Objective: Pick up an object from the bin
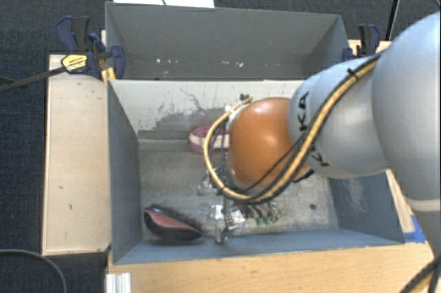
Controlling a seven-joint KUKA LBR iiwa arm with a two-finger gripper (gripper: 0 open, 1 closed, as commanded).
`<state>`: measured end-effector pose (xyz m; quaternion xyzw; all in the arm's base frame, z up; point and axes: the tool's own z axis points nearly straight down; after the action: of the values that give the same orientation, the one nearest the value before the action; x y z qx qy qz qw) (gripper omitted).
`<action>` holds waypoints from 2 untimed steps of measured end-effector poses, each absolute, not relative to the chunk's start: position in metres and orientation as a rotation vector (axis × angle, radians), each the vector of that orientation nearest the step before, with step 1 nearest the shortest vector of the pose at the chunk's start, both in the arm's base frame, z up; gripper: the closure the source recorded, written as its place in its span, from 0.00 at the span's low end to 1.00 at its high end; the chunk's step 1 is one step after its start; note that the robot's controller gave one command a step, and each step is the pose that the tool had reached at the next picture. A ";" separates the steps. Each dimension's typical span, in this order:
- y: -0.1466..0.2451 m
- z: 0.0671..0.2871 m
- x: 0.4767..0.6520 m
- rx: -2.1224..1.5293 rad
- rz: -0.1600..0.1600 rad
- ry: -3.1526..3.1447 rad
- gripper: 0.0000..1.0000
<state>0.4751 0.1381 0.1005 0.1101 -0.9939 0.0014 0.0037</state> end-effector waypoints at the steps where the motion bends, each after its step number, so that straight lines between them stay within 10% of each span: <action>1: 0.087 0.084 0.502 0.630 0.002 -3.081 0.00; 2: 0.089 0.085 0.502 0.624 -0.002 -3.082 1.00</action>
Offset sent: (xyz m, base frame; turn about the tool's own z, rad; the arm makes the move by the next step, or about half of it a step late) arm 0.0260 -0.0490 -0.0159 -0.1866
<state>0.5016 0.0893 0.0849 0.1985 -0.9801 -0.0006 -0.0014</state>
